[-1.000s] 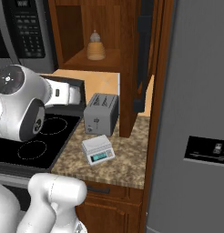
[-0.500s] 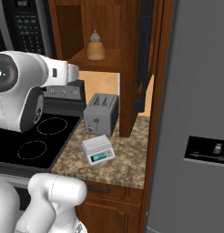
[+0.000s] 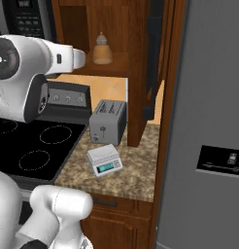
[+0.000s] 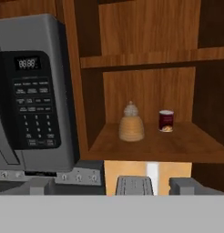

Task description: Pick the honey bottle and place it on the digital scale for weighing, and close the cabinet.

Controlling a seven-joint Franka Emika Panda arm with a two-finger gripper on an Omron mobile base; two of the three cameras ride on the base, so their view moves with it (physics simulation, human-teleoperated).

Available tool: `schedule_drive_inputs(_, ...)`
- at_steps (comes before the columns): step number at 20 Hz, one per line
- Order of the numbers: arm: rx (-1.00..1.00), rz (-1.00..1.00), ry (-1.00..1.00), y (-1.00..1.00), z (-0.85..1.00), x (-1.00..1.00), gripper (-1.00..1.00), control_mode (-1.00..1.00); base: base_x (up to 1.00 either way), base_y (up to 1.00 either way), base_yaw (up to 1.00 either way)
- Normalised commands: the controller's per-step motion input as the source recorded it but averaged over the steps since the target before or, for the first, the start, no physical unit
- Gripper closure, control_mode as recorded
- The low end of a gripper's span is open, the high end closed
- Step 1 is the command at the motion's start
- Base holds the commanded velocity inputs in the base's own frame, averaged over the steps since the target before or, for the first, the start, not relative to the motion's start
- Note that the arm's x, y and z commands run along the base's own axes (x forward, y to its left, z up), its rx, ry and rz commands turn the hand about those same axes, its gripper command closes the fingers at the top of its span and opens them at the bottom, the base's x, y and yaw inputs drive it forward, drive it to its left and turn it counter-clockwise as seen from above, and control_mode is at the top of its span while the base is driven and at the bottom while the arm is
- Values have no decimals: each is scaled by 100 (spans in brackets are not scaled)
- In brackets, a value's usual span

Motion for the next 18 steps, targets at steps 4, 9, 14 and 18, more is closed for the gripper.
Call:
schedule_drive_inputs(4,-1,0,-5,-1,0,57,-100,-100,0,0,0)
schedule_drive_inputs(9,0,0,-1,0,0,52,-100,-100,0,0,0)
schedule_drive_inputs(14,0,0,-3,0,0,48,-100,-100,0,0,0)
schedule_drive_inputs(18,0,0,-1,-1,0,46,-100,-100,0,0,0)
